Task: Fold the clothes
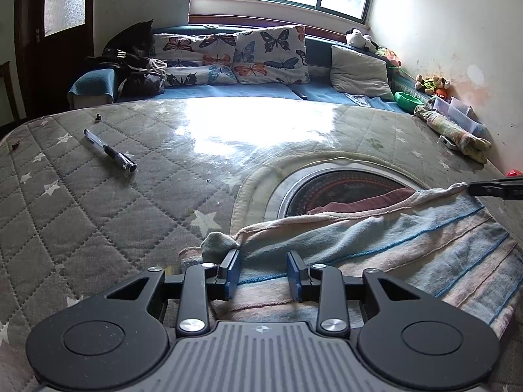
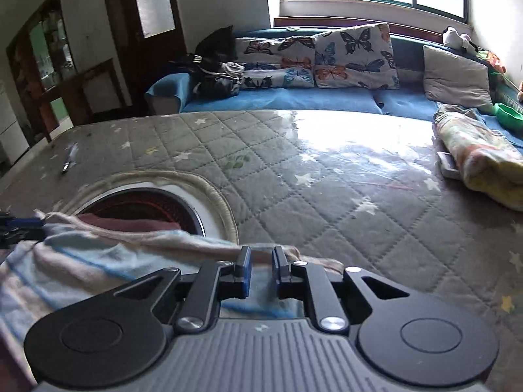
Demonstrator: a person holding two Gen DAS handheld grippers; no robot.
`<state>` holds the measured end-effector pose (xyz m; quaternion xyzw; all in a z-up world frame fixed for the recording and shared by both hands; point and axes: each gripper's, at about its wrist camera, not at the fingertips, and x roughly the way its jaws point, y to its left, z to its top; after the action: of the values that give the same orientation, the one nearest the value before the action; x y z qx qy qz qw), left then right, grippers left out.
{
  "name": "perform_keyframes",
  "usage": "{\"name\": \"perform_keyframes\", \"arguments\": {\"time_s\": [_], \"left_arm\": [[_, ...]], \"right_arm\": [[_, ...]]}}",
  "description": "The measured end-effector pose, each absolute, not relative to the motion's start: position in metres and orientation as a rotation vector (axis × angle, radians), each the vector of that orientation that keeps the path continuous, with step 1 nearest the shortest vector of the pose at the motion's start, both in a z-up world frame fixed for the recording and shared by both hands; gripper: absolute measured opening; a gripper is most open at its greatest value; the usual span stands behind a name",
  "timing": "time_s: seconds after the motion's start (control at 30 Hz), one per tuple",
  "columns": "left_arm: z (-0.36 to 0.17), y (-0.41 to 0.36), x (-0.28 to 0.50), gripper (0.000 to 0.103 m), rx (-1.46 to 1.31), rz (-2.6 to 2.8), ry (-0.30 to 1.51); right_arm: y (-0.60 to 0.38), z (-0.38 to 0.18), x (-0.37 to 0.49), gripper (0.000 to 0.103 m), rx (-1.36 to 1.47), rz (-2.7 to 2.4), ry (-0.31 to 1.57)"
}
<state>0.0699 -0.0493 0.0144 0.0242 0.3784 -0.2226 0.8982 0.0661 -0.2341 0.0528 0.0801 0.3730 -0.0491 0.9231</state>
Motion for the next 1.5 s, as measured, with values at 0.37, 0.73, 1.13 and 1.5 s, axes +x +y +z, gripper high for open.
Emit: {"name": "perform_keyframes", "arguments": {"time_s": [0.37, 0.73, 1.13, 1.5], "left_arm": [[0.028, -0.044, 0.004, 0.039, 0.083, -0.457, 0.753], [0.017, -0.027, -0.044, 0.039, 0.06, -0.445, 0.775], [0.017, -0.011, -0.068, 0.038, 0.05, -0.494, 0.801], [0.025, -0.001, -0.107, 0.041, 0.011, -0.554, 0.831]], "right_arm": [[-0.197, 0.046, -0.011, 0.017, 0.061, -0.032, 0.814], [-0.187, 0.038, -0.043, 0.017, 0.03, -0.073, 0.796], [-0.18, 0.041, -0.078, 0.017, -0.013, -0.082, 0.822], [-0.188, 0.05, -0.124, 0.028, -0.017, -0.119, 0.874]]}}
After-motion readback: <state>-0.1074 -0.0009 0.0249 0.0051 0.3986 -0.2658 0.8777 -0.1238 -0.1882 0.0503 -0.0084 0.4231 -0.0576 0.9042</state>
